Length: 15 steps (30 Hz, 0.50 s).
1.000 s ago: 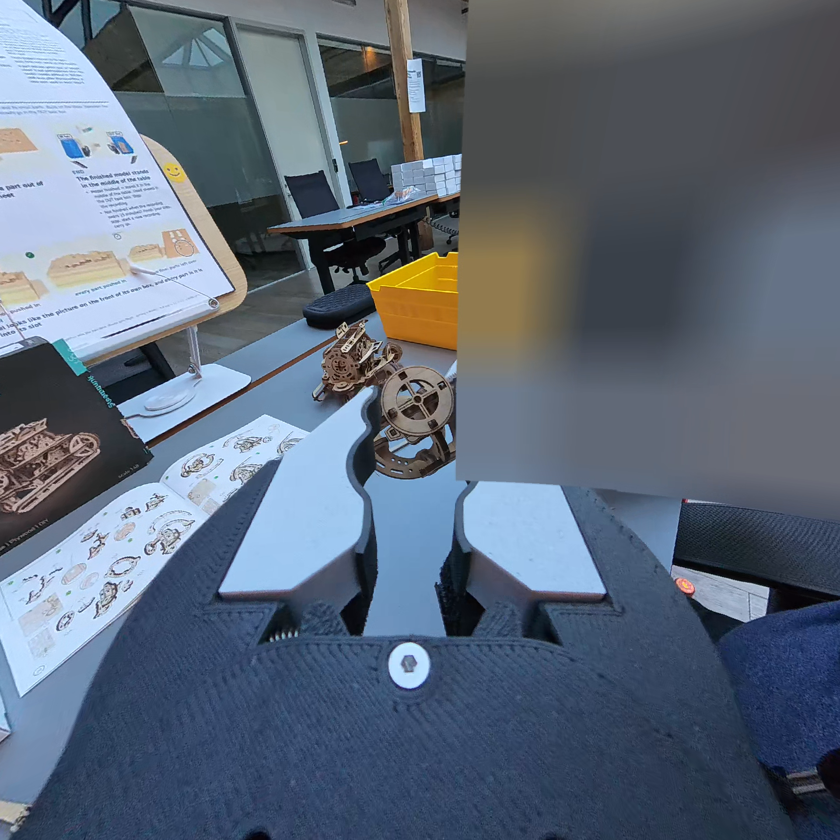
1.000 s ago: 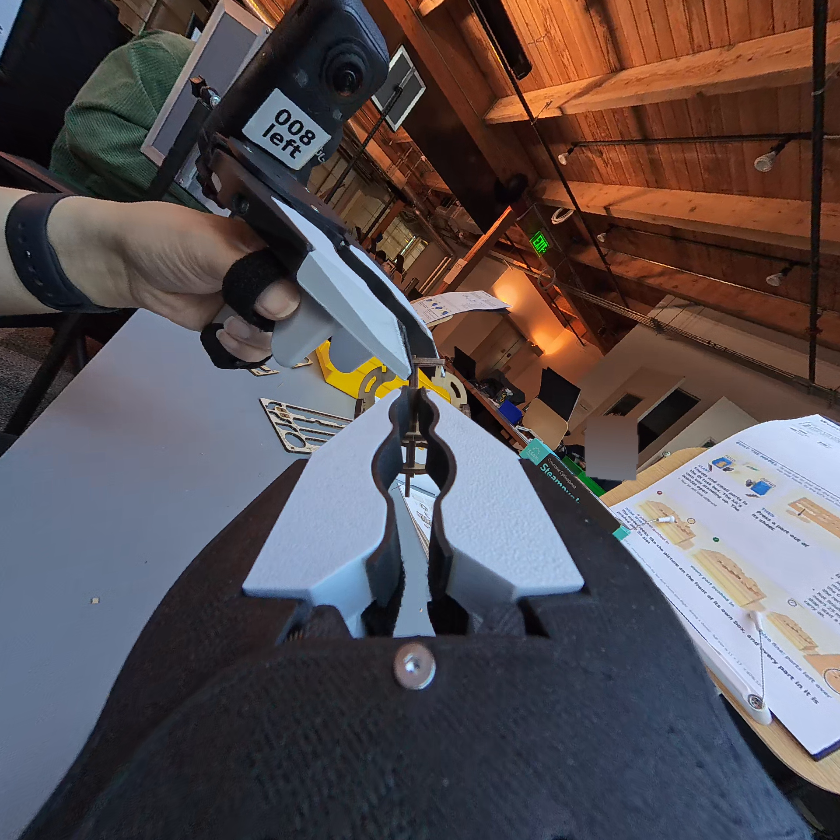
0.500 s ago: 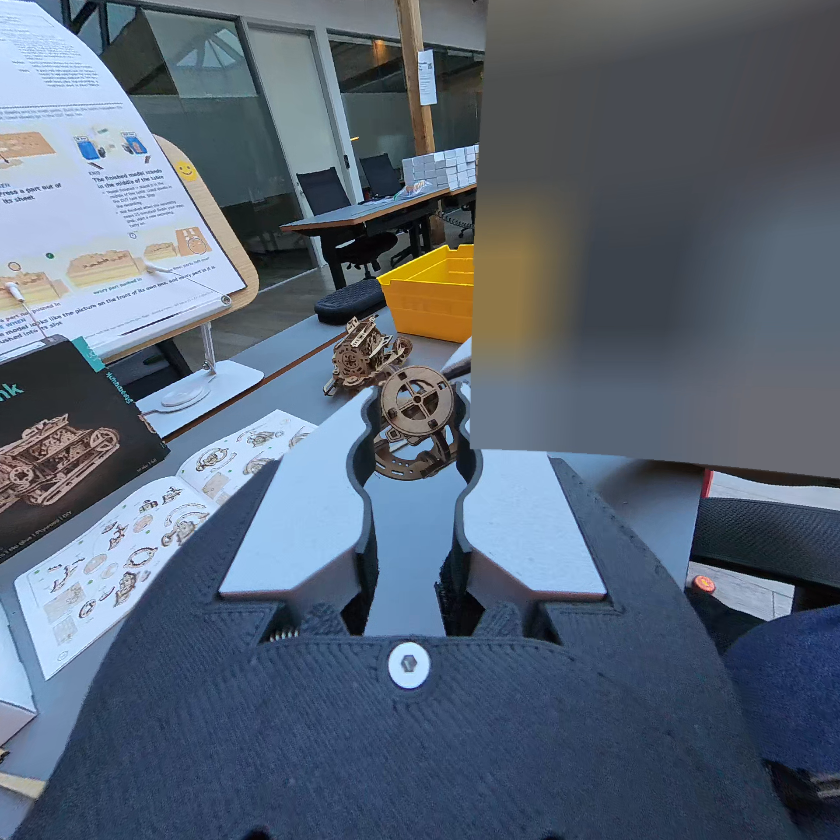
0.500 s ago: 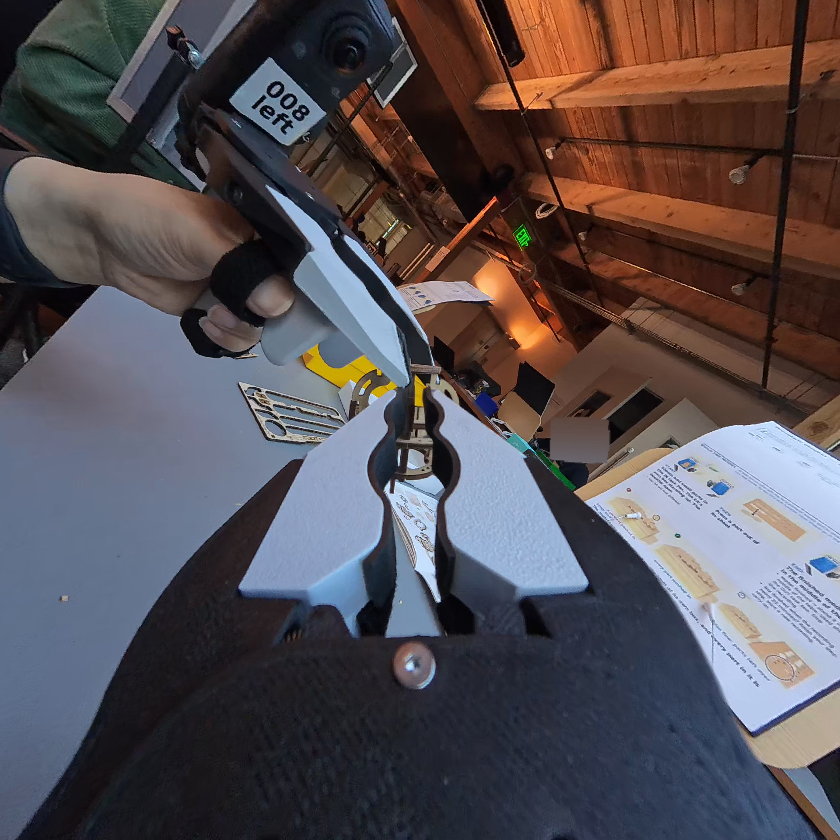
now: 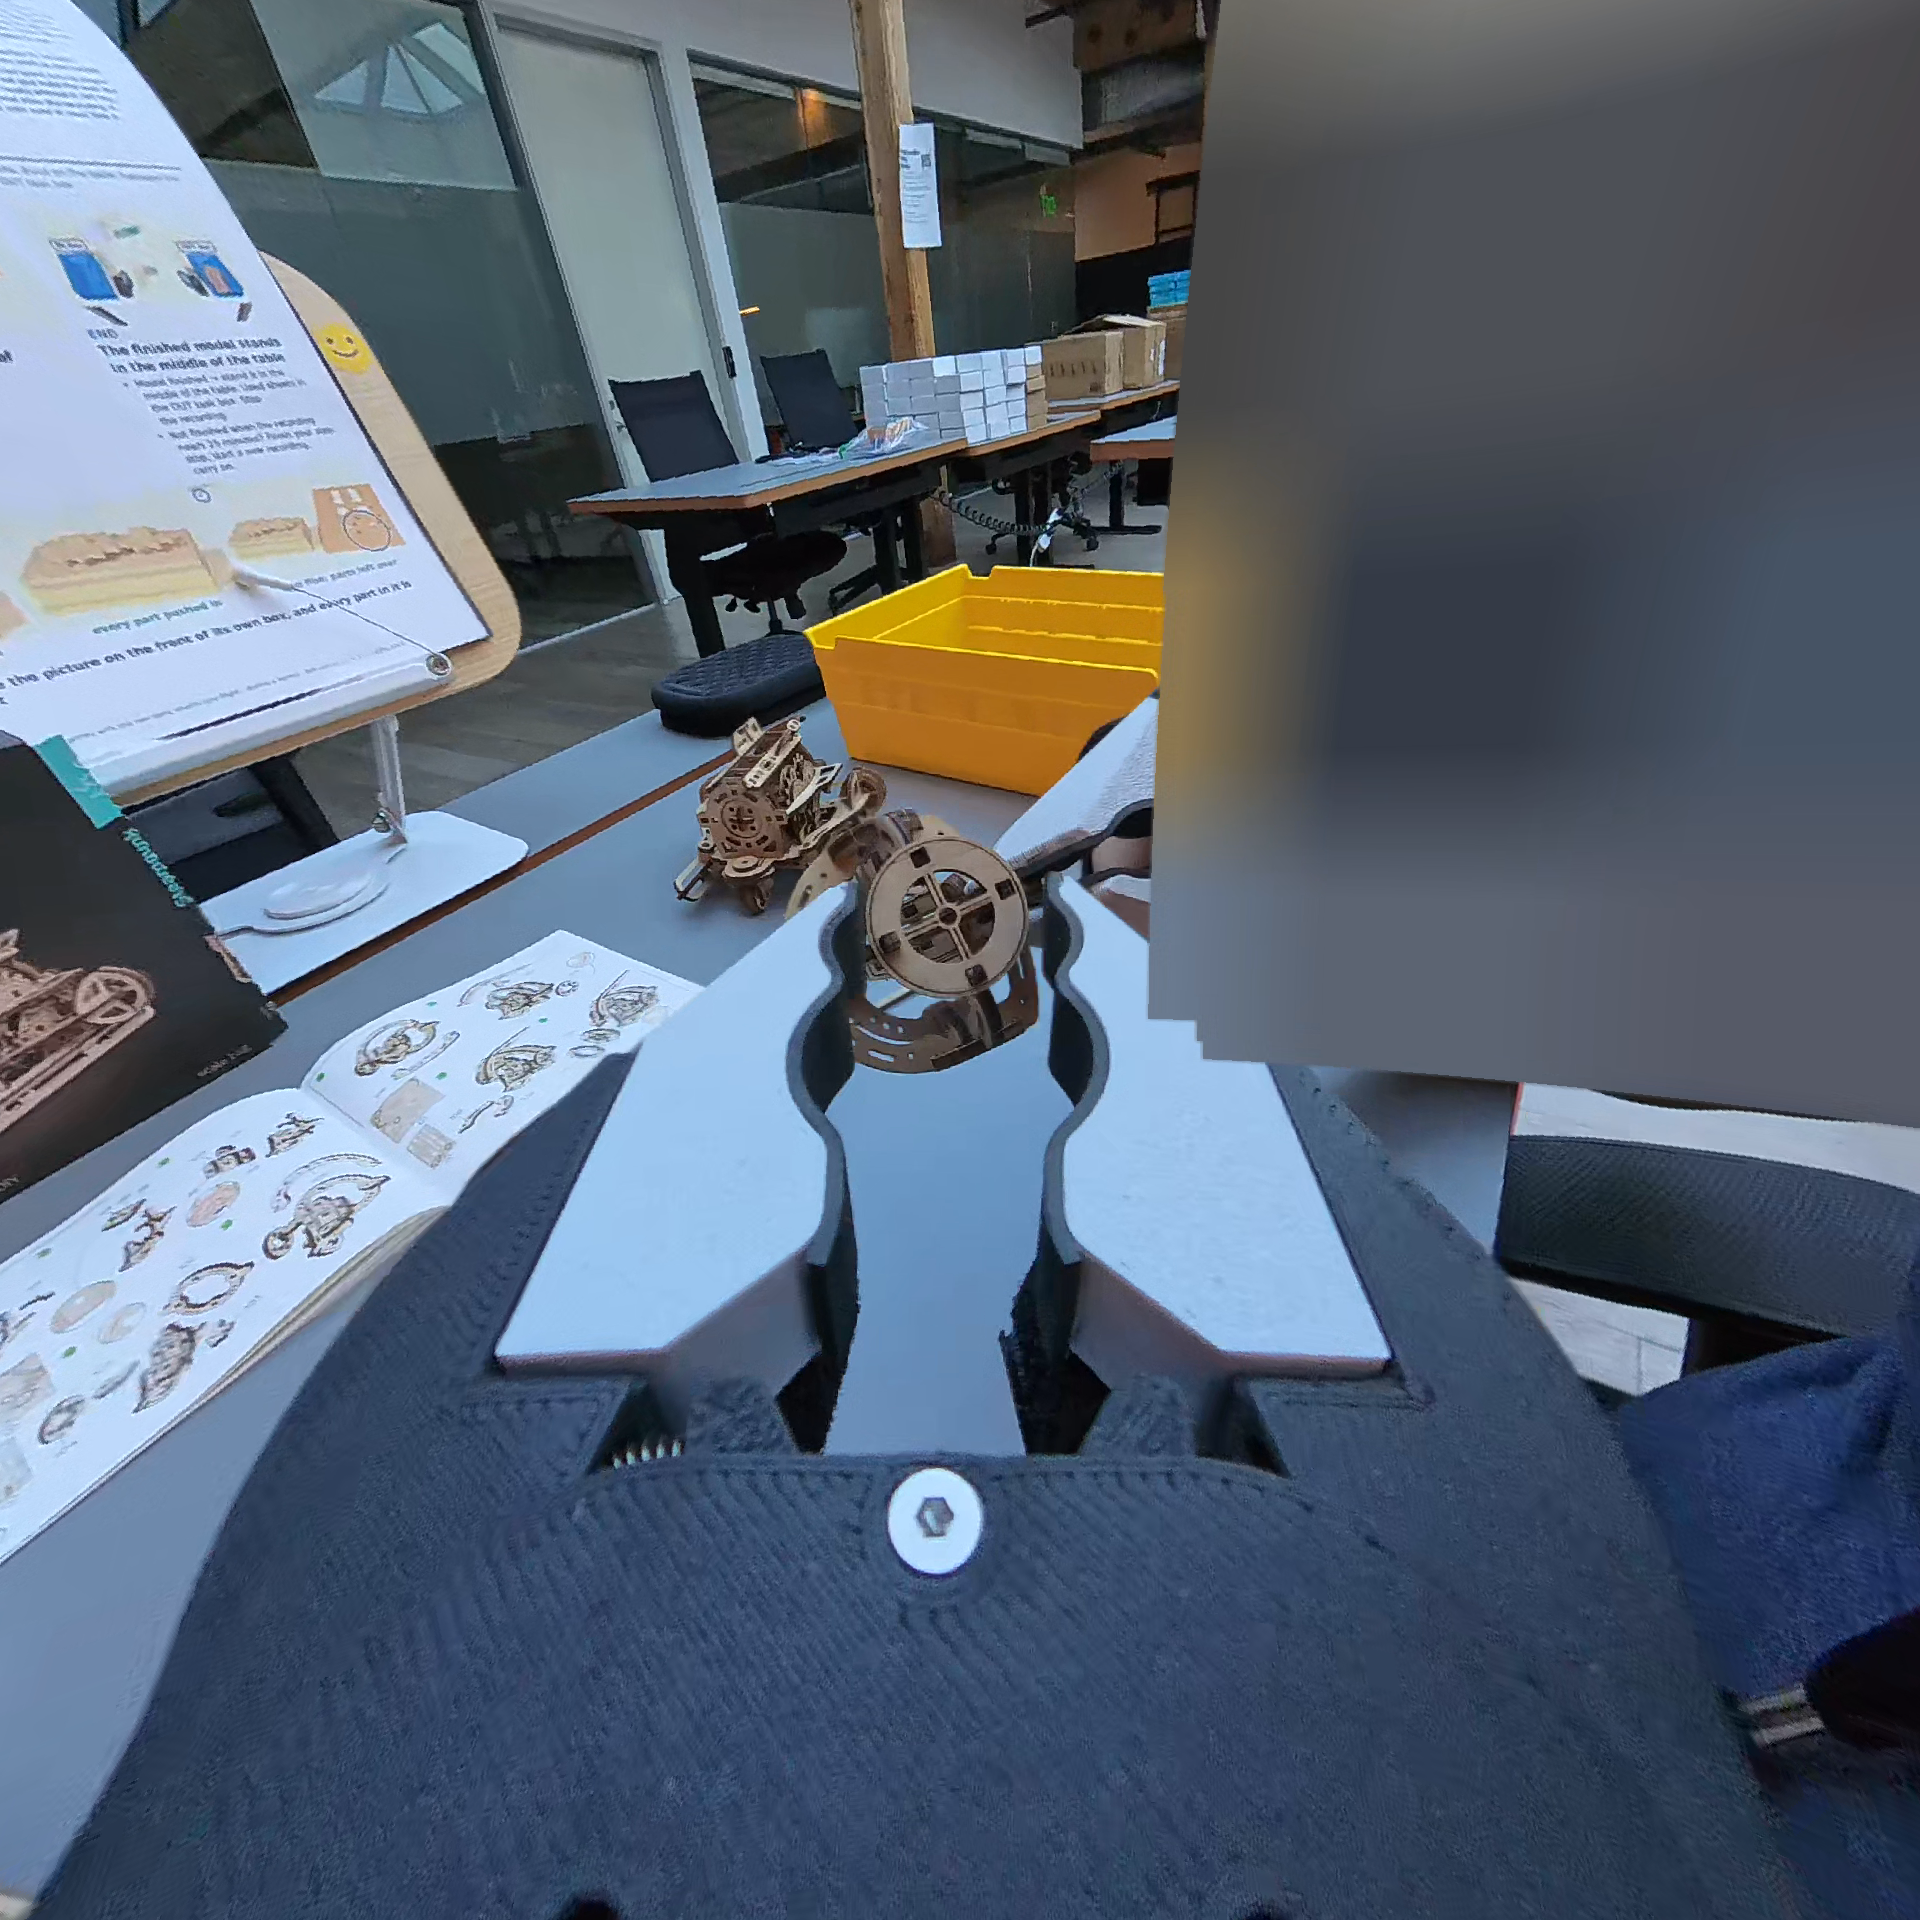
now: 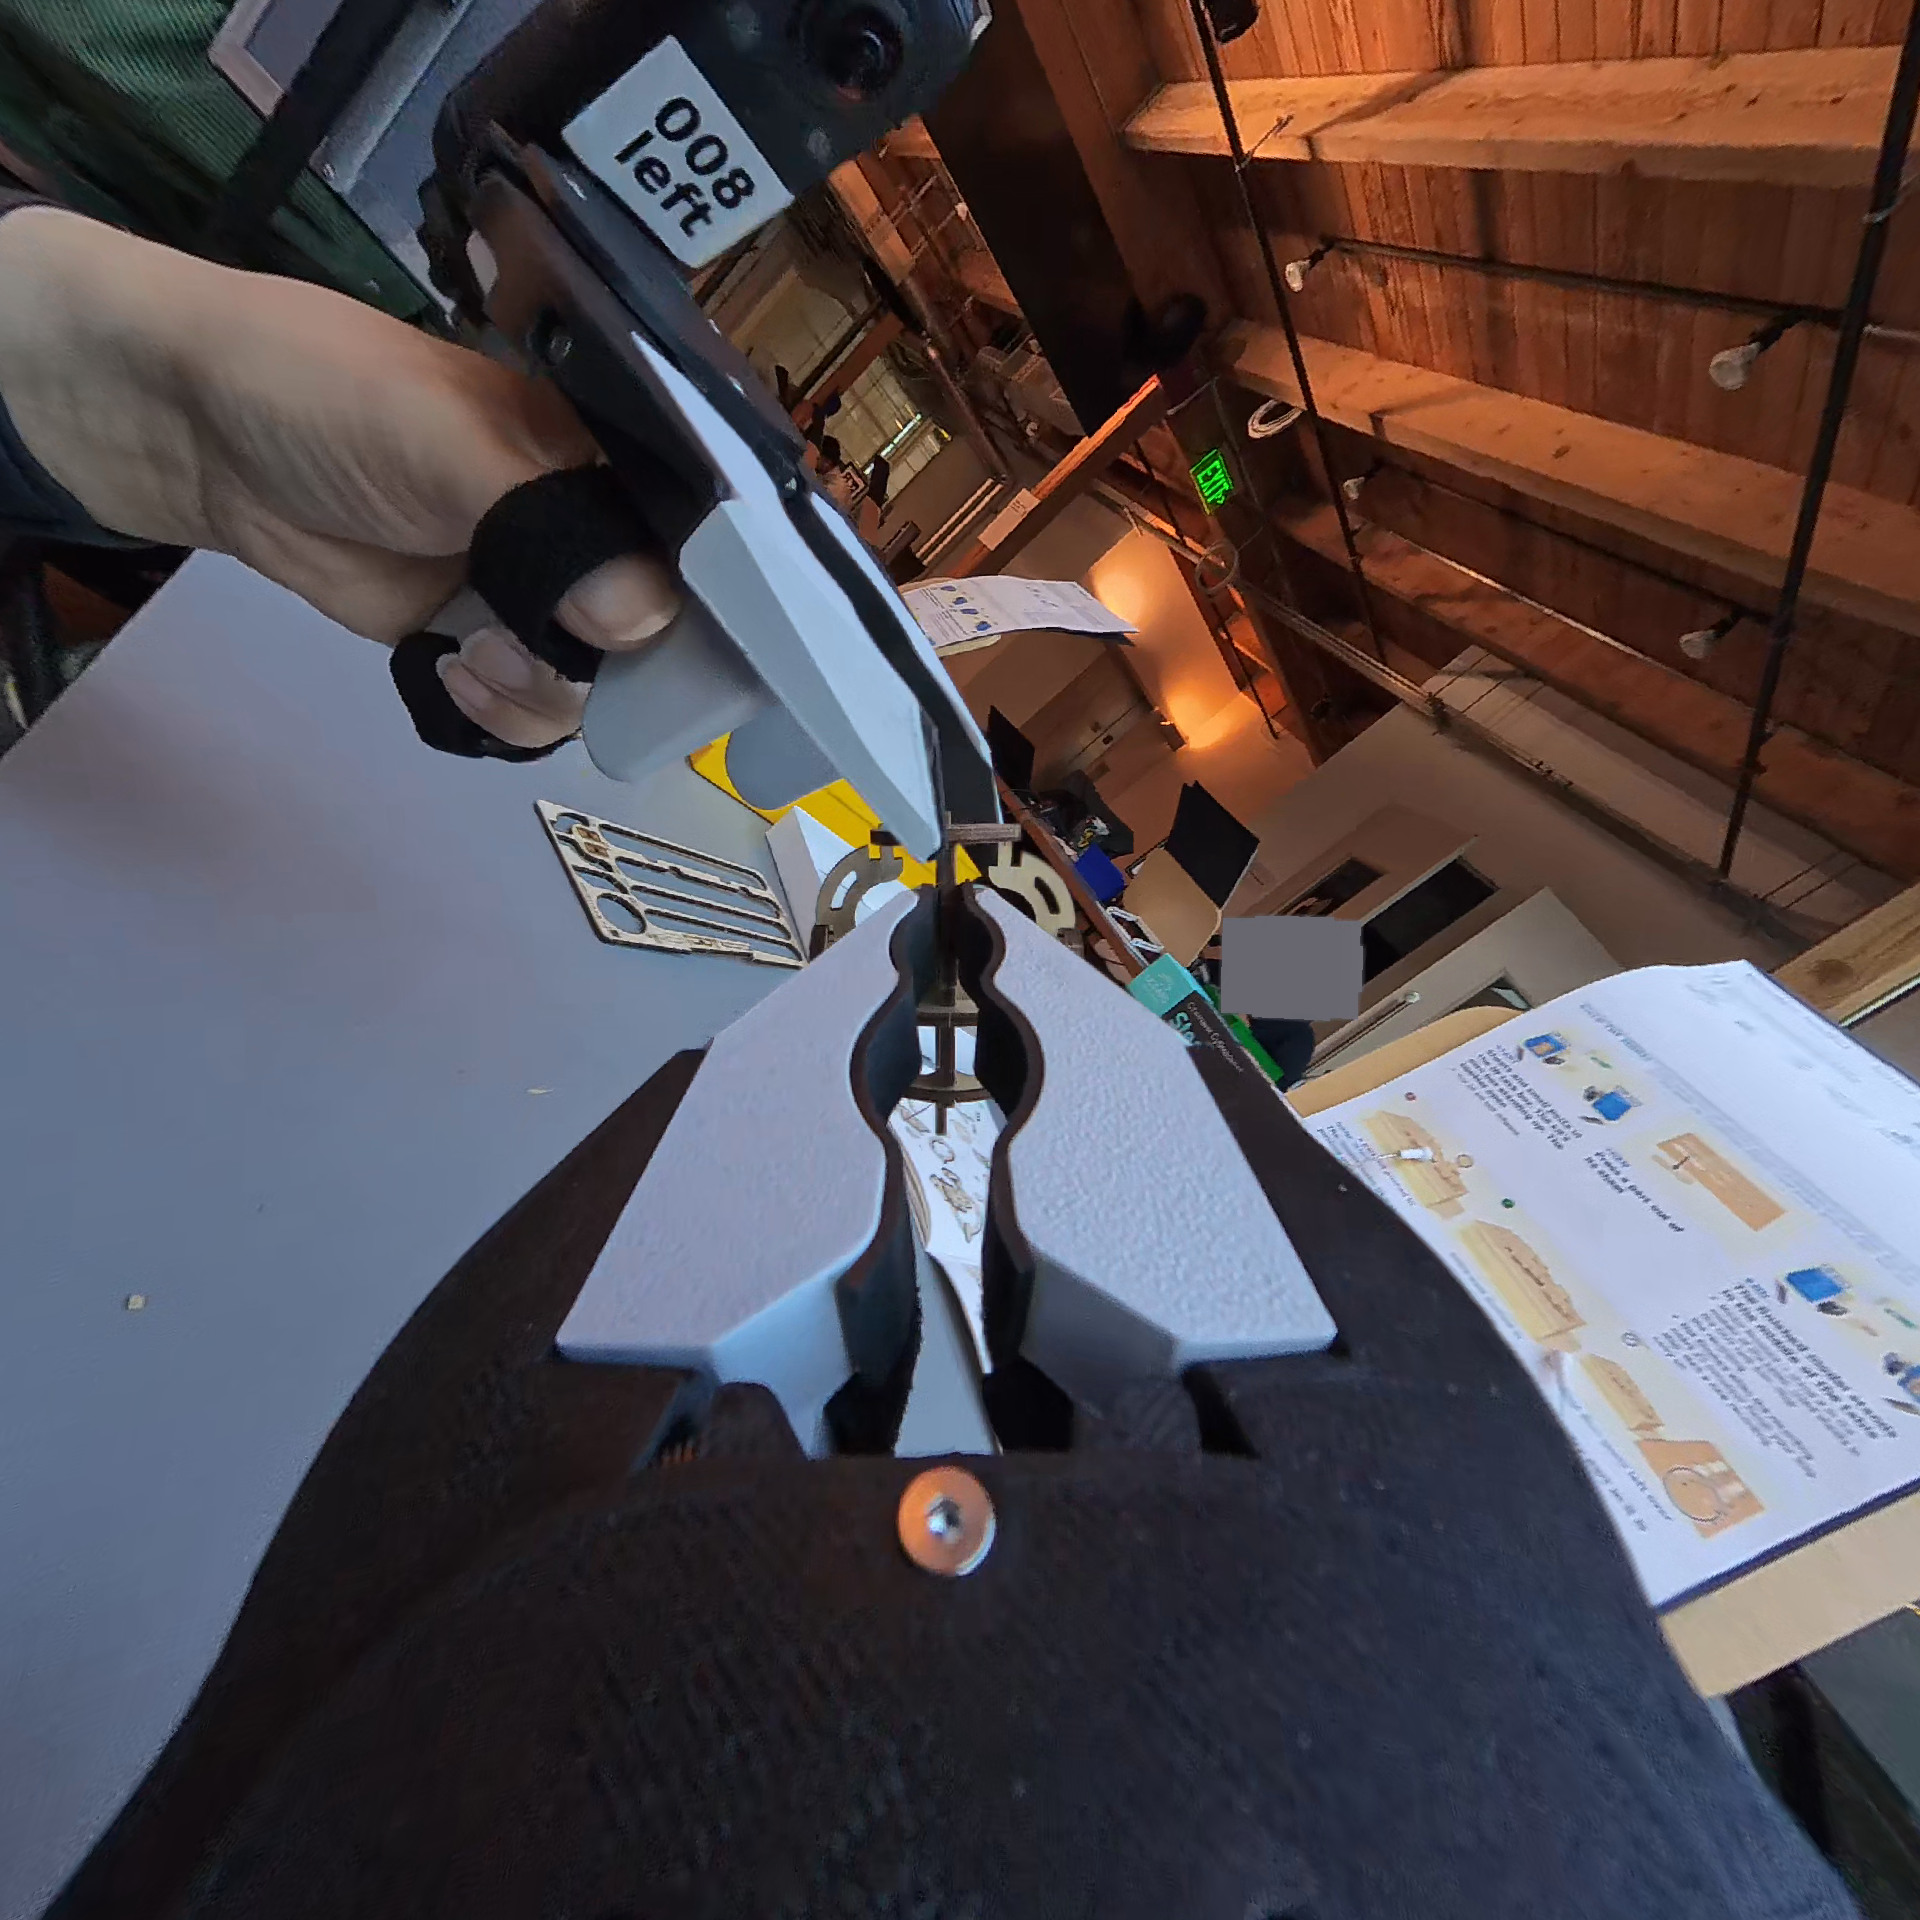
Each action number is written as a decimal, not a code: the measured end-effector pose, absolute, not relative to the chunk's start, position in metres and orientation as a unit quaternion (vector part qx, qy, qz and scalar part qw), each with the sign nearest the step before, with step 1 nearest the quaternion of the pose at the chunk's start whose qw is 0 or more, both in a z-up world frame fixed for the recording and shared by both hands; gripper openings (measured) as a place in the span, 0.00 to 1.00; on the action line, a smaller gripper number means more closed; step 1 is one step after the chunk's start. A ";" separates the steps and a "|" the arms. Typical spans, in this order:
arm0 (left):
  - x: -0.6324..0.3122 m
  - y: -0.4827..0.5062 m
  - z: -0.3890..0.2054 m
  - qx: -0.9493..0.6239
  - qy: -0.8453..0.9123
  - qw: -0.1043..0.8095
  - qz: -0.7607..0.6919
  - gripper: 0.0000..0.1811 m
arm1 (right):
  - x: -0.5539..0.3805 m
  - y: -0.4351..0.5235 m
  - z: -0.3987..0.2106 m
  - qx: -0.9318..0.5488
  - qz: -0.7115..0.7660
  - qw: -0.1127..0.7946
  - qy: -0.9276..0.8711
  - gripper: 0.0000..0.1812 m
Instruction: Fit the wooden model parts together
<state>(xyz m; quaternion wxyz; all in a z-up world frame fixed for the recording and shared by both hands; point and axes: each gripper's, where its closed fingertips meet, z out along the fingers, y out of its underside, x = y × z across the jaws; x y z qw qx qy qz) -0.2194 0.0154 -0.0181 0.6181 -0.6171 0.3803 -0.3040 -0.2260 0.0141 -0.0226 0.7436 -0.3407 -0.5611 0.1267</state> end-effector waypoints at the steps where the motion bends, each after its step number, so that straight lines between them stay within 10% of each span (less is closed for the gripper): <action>1: -0.220 0.015 -0.017 -0.616 0.377 0.617 -0.313 0.17 | -0.226 0.013 -0.022 -0.337 0.121 0.746 -0.562 0.00; 15: -0.215 -0.001 0.000 -0.572 0.387 0.658 -0.300 0.15 | -0.220 -0.003 -0.007 -0.289 0.108 0.777 -0.549 0.00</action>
